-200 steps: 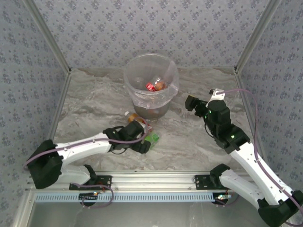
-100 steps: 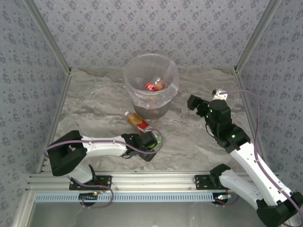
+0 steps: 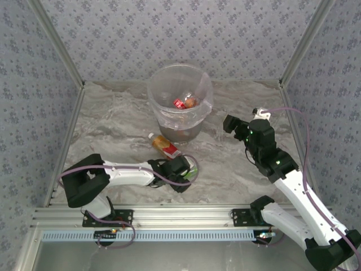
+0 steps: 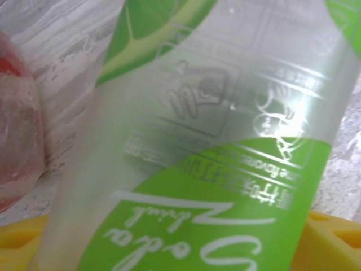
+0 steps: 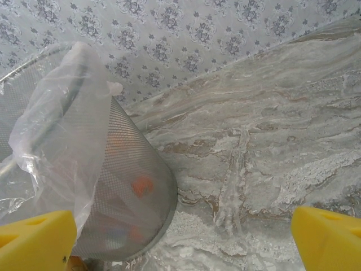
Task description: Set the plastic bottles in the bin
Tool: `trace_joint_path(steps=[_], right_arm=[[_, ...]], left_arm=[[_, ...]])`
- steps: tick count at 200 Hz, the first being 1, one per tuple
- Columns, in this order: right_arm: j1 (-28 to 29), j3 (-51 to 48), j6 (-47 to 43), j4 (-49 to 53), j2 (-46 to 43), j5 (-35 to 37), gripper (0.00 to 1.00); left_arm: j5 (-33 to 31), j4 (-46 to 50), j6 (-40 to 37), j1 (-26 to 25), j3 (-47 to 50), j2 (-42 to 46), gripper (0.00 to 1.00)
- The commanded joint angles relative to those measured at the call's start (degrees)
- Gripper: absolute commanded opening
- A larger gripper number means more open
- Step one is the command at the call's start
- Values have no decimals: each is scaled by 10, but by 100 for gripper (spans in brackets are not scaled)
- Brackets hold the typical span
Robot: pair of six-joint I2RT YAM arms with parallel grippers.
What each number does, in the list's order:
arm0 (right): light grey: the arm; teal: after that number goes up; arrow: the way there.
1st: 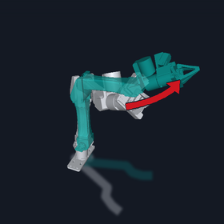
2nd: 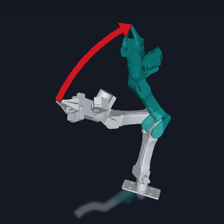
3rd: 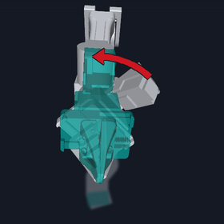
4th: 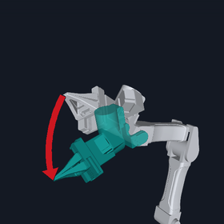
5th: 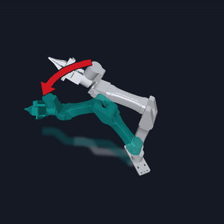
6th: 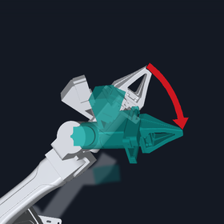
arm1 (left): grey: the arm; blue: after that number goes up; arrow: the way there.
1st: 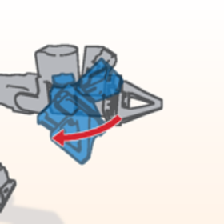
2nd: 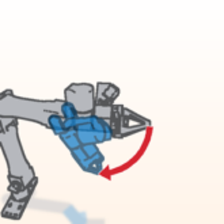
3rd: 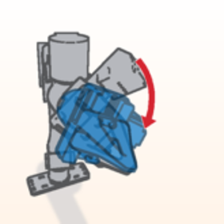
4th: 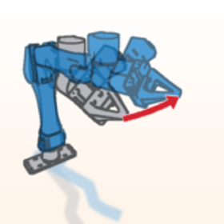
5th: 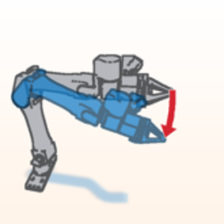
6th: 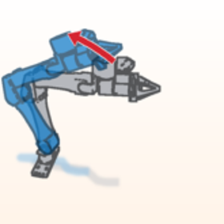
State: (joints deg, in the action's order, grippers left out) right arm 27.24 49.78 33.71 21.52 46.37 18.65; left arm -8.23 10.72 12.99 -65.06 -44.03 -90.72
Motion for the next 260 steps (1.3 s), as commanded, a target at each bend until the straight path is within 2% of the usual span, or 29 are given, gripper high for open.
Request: trace_joint_path(steps=[1, 41, 58, 94, 147, 171, 180, 224, 260], right_arm=[[-3, -3, 10, 9, -3, -2, 100], [-6, -3, 11, 7, 1, -1, 100], [-7, -2, 12, 5, 5, -1, 100], [-9, 3, 18, 8, 19, 0, 100], [-11, 11, 19, 9, 35, 3, 100], [-12, 10, 19, -3, 41, 3, 100], [-13, 11, 19, -7, 43, 3, 100], [-15, 24, 19, -19, 64, -3, 100], [-17, 40, 19, -21, 85, -23, 100]], left_arm=[[13, -6, -12, -4, -19, -5, 79], [15, -7, -7, -5, -20, 16, 59], [9, -1, -3, -5, -22, 24, 57], [3, 9, -1, -5, -32, 43, 45], [-16, 25, -47, -4, -58, 141, 27], [-16, 40, -80, -4, -87, 171, 13], [-14, 51, -91, -4, -103, 175, 0], [15, 48, -136, -2, -165, 197, 0], [50, 9, -145, 34, -219, 212, 0]])
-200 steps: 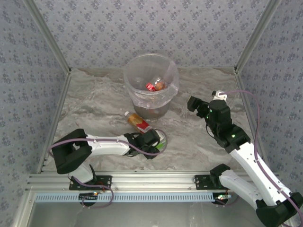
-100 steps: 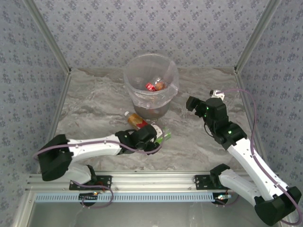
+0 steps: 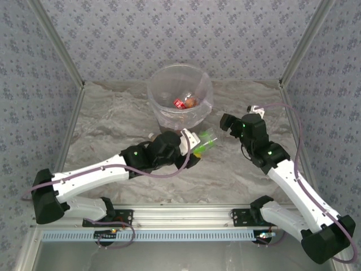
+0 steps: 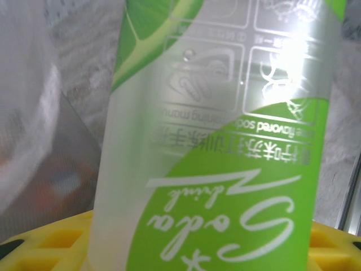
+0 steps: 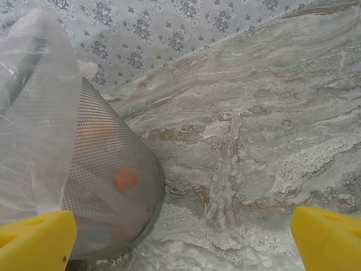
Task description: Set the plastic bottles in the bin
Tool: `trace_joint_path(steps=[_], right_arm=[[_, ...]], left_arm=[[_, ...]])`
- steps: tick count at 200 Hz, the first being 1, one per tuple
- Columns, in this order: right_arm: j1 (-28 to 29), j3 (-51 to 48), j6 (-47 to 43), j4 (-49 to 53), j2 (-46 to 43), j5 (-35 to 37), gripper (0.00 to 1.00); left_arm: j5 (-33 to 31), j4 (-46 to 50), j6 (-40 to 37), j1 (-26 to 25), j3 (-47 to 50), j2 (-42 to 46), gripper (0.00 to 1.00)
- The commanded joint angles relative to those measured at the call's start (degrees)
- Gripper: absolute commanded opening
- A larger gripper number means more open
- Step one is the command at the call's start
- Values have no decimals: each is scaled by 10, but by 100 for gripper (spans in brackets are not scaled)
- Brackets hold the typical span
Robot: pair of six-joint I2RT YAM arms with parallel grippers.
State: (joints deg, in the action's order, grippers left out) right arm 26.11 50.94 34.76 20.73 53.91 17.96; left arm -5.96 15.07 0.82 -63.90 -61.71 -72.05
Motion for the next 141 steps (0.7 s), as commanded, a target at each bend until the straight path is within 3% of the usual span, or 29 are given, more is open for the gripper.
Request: trace_joint_path(steps=[1, 34, 66, 110, 141], right_arm=[[-5, 30, 9, -14, 10, -17, 100], [-6, 40, 5, -17, 25, -28, 100], [-6, 45, -2, -19, 30, -30, 100], [-7, 48, -7, -21, 31, -27, 100], [-8, 51, -7, -15, 28, -27, 100]], left_arm=[[27, -37, -23, 23, -42, 26, 0], [19, -89, -11, 74, -71, 26, 0], [-45, -85, 55, 127, -133, 1, 0], [-77, 16, 189, 220, -244, -77, 0], [-86, 134, 224, 251, -357, -162, 3]])
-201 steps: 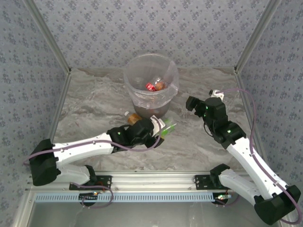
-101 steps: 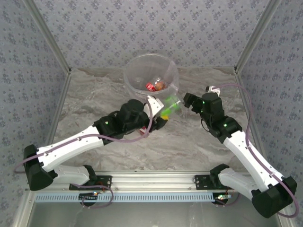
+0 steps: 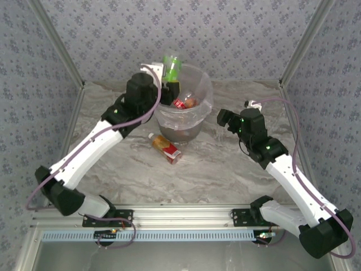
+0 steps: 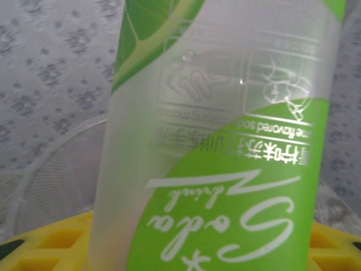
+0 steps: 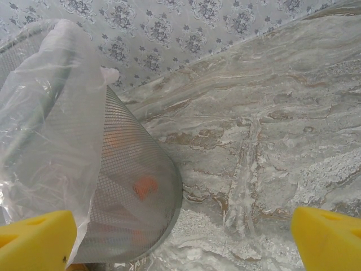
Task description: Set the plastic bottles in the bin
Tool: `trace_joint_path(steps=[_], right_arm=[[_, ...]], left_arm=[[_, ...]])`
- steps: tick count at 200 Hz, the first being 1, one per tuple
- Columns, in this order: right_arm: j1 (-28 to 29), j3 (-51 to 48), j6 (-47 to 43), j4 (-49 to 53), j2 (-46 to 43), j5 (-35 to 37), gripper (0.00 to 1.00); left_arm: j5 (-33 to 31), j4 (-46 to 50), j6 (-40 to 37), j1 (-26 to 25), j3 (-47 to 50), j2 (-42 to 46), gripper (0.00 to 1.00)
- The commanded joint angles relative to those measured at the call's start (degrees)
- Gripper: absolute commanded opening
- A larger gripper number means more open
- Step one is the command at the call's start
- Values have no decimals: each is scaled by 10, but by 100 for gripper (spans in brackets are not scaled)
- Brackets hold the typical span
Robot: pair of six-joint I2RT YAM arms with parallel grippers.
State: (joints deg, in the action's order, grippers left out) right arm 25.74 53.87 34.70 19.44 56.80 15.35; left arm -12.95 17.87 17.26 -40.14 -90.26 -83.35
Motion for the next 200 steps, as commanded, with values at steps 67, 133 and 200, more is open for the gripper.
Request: trace_joint_path(steps=[67, 133, 200], right_arm=[[-6, 17, -7, 15, -14, 5, 100], [-7, 13, -10, 27, -24, 10, 100], [-9, 10, -10, 22, -35, 19, 100]], left_arm=[[-54, 186, 81, 31, -159, -142, 21], [-31, 280, 39, 59, -275, -231, 78], [59, 248, 68, 56, -227, -149, 99]])
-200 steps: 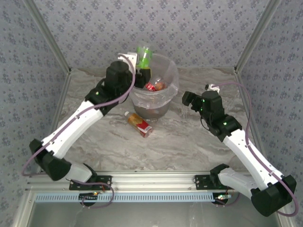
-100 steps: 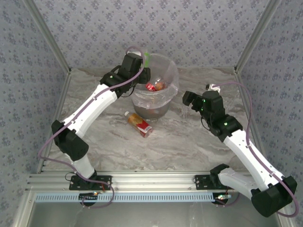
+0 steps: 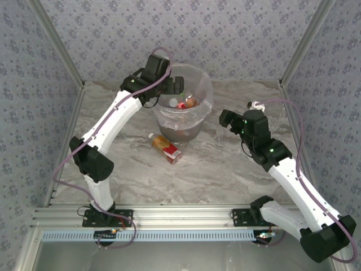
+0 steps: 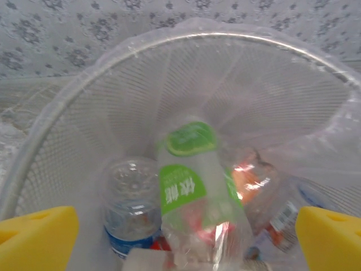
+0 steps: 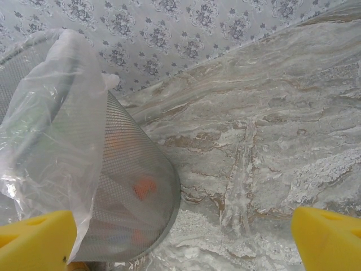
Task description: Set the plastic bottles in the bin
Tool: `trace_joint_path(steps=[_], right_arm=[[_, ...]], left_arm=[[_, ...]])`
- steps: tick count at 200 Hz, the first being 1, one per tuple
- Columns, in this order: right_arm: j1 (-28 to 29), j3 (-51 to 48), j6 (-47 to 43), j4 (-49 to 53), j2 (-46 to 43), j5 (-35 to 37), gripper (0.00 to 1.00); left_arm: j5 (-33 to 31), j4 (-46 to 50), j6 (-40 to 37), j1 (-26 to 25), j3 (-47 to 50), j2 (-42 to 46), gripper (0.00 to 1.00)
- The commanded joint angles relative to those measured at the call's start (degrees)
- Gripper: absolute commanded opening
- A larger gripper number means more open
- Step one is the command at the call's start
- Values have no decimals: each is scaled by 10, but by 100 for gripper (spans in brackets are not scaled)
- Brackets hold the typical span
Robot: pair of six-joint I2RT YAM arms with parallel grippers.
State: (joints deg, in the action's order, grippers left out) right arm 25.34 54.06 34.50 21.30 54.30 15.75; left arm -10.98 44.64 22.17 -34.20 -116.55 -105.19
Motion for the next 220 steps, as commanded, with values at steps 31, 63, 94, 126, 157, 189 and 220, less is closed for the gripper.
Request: trace_joint_path(steps=[31, 63, 94, 126, 157, 189, 220], right_arm=[[-5, 2, -9, -1, -10, 15, 100], [-7, -12, -8, -24, -10, 15, 100], [-7, -42, -57, -83, -12, -4, 100], [-8, -48, -59, -77, -14, -11, 100], [-9, -55, -57, -76, -22, 0, 100], [-10, -67, -58, -87, -28, -4, 100], [-11, -69, -57, -86, -29, 1, 100]], left_arm=[[48, -89, 36, -8, 160, 168, 99], [53, -153, 53, -13, 299, 272, 99], [70, -263, 69, -16, 459, 372, 99], [41, -330, 121, -18, 589, 436, 99], [33, -340, 160, -23, 652, 444, 99], [18, -346, 225, -31, 695, 426, 99], [23, -394, 307, -33, 747, 406, 99]])
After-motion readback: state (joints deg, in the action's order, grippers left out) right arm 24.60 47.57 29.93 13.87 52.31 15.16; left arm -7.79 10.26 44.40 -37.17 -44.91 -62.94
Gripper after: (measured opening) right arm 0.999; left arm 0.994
